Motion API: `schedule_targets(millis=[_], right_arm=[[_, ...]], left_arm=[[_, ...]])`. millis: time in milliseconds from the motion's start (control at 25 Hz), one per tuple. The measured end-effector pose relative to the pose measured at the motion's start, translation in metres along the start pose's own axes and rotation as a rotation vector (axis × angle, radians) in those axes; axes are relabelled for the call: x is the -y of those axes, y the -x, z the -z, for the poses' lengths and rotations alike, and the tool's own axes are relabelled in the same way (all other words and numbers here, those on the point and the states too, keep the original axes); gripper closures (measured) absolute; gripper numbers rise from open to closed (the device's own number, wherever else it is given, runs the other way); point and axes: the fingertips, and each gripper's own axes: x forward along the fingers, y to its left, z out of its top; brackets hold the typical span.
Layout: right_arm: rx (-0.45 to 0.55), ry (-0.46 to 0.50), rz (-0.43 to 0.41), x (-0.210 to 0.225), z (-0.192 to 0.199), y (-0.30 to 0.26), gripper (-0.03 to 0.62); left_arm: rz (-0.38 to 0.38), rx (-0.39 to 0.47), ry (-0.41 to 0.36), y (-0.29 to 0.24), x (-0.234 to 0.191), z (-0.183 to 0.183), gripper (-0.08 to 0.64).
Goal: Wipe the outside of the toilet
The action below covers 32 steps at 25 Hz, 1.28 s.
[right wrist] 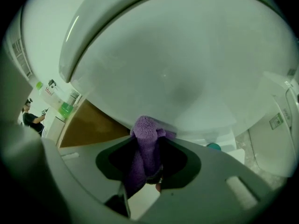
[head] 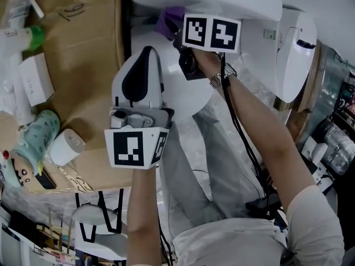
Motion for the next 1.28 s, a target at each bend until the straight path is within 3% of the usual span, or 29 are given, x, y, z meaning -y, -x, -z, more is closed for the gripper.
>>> schedule_targets(millis=[320, 600, 840, 1000, 1280], right_arm=[[0.005, 0.04, -0.084, -0.042, -0.001, -0.022, 0.44], [-0.011, 0.106, -0.195, -0.047, -0.002, -0.001, 0.44], [-0.056, 0.185, -0.236, -0.012, 0.004, 0.031, 0.44], [-0.102, 0.204, -0.214, 0.031, 0.02, 0.05, 0.439], [-0.111, 0.07, -0.08, 0.138, 0.047, 0.056, 0.439]], left_arm=[[-0.033, -0.005, -0.069, 0.012, -0.012, 0.003, 0.555], [-0.14, 0.027, -0.097, 0.005, 0.009, 0.012, 0.555], [-0.218, 0.068, -0.091, -0.016, 0.044, 0.021, 0.555], [-0.232, 0.063, -0.097, -0.032, 0.071, 0.03, 0.555], [-0.262, 0.026, -0.109, -0.047, 0.076, 0.049, 0.555]])
